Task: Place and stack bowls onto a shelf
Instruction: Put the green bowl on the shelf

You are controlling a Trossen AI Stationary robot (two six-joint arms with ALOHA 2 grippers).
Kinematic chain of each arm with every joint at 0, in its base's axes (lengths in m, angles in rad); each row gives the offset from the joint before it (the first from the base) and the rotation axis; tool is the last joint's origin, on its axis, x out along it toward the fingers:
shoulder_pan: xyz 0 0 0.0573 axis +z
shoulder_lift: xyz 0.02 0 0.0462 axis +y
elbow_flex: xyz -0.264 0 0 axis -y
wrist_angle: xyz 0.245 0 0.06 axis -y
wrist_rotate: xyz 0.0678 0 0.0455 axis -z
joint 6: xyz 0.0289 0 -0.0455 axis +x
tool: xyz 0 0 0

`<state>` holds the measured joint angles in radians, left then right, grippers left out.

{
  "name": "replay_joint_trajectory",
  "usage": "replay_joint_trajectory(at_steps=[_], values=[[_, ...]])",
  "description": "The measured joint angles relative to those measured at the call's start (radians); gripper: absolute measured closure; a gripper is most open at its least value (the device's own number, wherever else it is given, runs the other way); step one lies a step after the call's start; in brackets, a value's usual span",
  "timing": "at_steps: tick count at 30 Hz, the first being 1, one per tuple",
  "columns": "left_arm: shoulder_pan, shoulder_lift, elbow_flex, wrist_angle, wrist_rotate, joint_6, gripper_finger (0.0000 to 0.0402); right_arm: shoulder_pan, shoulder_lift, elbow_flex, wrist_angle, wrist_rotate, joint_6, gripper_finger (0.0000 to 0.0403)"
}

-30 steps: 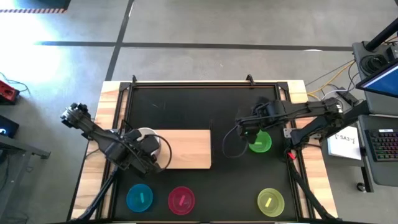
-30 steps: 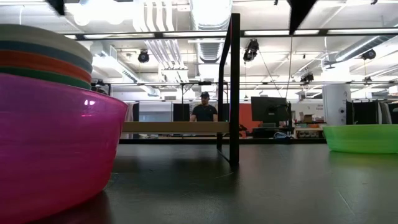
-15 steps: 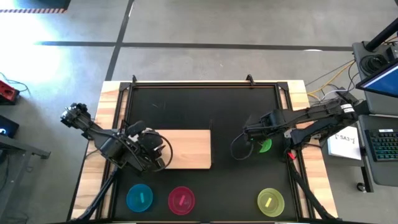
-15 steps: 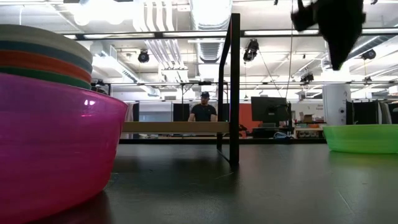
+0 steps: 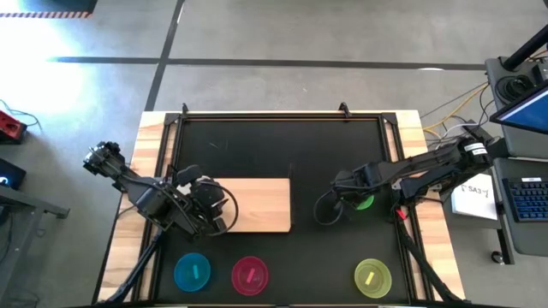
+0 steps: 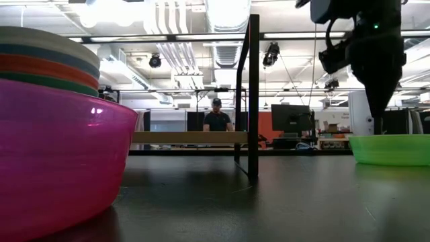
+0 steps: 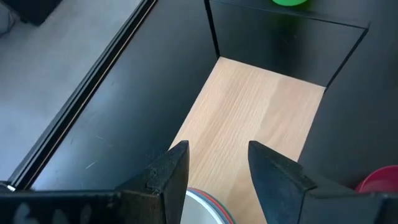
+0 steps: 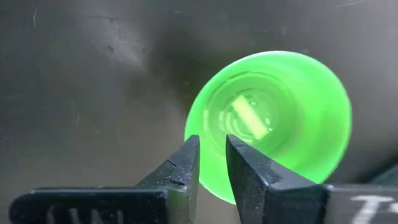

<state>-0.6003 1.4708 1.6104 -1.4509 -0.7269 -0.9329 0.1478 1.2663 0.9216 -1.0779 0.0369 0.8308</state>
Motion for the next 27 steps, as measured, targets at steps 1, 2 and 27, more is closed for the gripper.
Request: replay_joint_trajectory(at_steps=[1,2,27], values=[[0.0,0.0,0.0,0.0,0.0,0.002,0.0254,0.0,0.0,-0.009,0.015,-0.012,0.006,0.0327],[0.0,0.0,0.0,0.0,0.001,0.008,0.0254,0.0,0.0,-0.018,0.029,-0.017,0.009,0.0321],[0.0,0.0,0.0,-0.011,0.001,0.076,0.0254,0.0,0.228,-0.114,0.171,0.014,0.009,0.0312]])
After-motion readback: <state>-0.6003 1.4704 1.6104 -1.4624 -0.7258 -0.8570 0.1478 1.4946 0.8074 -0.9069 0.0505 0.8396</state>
